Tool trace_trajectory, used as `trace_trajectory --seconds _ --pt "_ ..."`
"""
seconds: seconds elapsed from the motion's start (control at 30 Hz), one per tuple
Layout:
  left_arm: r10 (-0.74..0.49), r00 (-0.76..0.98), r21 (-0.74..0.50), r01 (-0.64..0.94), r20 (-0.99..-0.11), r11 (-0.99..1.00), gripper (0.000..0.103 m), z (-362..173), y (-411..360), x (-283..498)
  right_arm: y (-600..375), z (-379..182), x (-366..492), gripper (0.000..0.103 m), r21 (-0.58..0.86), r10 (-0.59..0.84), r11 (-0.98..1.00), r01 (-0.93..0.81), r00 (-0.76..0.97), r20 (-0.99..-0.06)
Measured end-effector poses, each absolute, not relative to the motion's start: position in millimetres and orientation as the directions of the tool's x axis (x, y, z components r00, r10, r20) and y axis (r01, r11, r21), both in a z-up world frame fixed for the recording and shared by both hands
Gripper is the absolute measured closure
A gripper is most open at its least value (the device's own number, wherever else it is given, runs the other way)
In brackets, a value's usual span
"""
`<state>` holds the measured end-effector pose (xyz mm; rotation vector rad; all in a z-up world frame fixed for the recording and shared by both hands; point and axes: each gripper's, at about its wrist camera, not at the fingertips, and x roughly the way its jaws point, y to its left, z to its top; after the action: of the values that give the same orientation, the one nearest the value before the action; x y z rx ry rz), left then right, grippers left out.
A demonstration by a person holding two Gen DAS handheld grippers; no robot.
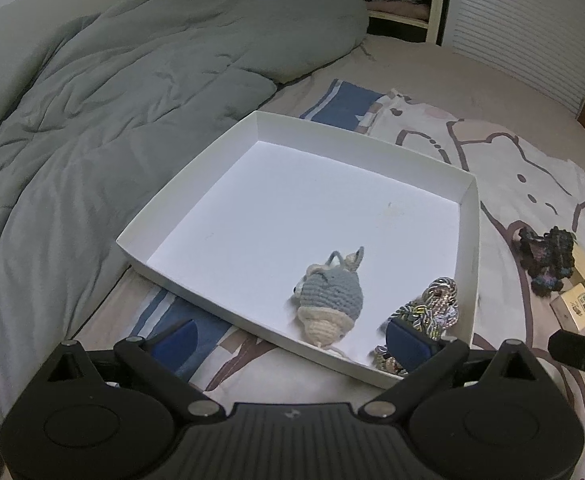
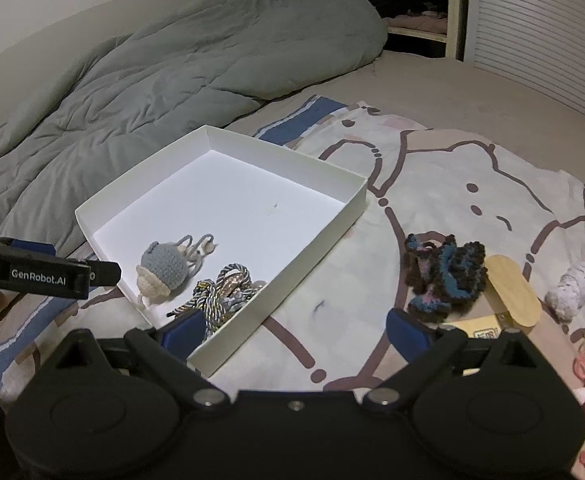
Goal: Organize objects
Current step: 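Withdraw both tools from the tray back toward the remaining toys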
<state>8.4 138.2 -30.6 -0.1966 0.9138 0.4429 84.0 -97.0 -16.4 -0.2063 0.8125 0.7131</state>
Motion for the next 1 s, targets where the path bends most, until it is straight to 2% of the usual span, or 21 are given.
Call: trace_trajectory --seconds 0.6,1.0 --pt "0.239 0.609 0.018 -0.346 -0.756 0.938 0.003 -20 99 32 -178 -7 94 0.005 0.064 0.361 0.886 -0.459 0.598 -0.716" --pt "0.182 0.705 0.044 -0.210 -0.686 0.977 0.000 -5 44 57 -241 1 100 0.004 0.077 0.271 0.950 -0.304 0.671 -0.690"
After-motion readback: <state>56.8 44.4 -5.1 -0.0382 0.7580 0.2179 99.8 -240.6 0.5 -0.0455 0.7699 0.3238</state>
